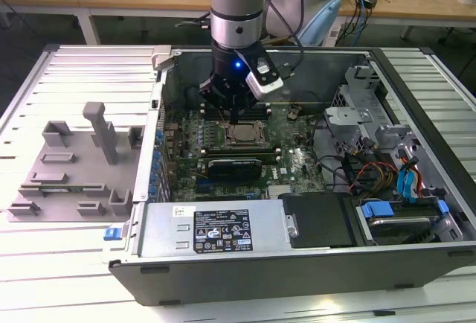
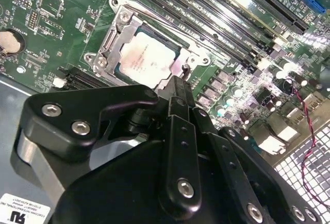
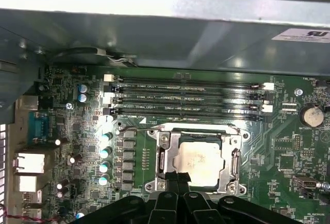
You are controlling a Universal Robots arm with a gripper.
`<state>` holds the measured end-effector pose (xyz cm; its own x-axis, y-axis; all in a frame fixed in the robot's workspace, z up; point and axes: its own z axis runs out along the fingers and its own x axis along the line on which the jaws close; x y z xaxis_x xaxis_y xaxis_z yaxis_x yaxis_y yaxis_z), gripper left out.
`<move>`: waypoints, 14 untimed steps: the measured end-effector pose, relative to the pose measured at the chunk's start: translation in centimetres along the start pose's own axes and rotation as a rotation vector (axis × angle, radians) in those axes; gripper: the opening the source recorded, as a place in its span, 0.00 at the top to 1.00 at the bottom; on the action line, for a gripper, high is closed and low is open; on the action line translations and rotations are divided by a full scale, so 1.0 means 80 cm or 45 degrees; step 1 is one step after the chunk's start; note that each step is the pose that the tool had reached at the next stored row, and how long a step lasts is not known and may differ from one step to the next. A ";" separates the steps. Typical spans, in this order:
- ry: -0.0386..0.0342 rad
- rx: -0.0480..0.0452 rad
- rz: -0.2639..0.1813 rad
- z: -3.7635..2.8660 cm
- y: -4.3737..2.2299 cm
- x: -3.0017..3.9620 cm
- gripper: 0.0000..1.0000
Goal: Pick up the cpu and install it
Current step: 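Install the first cpu locking lever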
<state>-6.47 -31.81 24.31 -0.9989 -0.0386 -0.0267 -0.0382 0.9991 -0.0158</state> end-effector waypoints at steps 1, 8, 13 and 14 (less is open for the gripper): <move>0.0000 0.000 0.000 0.0000 0.0000 0.0000 0.89; 0.0000 0.000 0.000 -0.0201 -0.0003 -0.0004 0.89; -0.0069 0.000 0.000 -0.0206 0.0005 0.0156 0.89; -0.0082 0.000 0.000 -0.0207 0.0008 0.0222 0.89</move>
<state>-8.29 -31.79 25.92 -0.9987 -0.0386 -0.0331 -0.0381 0.9991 -0.0159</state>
